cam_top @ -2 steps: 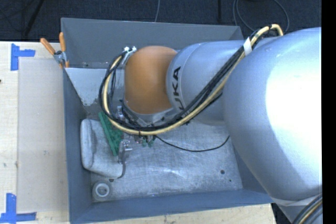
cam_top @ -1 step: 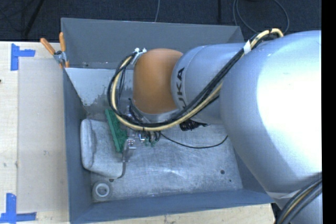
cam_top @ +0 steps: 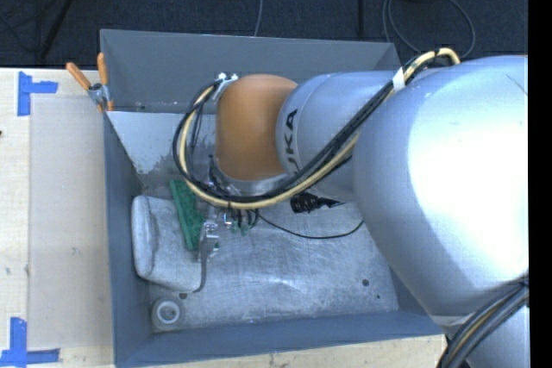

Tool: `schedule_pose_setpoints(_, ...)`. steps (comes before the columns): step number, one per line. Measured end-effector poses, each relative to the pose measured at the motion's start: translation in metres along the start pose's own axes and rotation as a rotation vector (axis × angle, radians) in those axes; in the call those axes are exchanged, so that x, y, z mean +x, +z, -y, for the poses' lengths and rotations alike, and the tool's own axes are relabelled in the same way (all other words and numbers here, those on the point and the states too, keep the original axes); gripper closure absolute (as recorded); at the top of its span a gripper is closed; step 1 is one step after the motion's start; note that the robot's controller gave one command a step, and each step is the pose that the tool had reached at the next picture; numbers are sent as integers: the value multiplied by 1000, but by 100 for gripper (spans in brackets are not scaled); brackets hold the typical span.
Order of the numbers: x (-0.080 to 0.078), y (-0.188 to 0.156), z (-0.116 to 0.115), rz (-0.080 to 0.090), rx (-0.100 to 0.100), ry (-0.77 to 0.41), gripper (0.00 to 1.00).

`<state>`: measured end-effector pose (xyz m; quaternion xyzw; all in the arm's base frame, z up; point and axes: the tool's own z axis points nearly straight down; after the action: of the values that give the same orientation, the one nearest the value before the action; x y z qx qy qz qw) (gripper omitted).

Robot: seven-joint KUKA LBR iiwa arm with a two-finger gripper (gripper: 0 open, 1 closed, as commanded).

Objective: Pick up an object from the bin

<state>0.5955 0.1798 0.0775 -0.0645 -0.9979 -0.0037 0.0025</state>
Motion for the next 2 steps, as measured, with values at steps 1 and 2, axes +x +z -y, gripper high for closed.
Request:
schedule_pose_setpoints(1, 1, 0, 1, -8, 4, 1, 100)
schedule_pose_setpoints(2, -11, -116, 3, 12, 5, -202, 100)
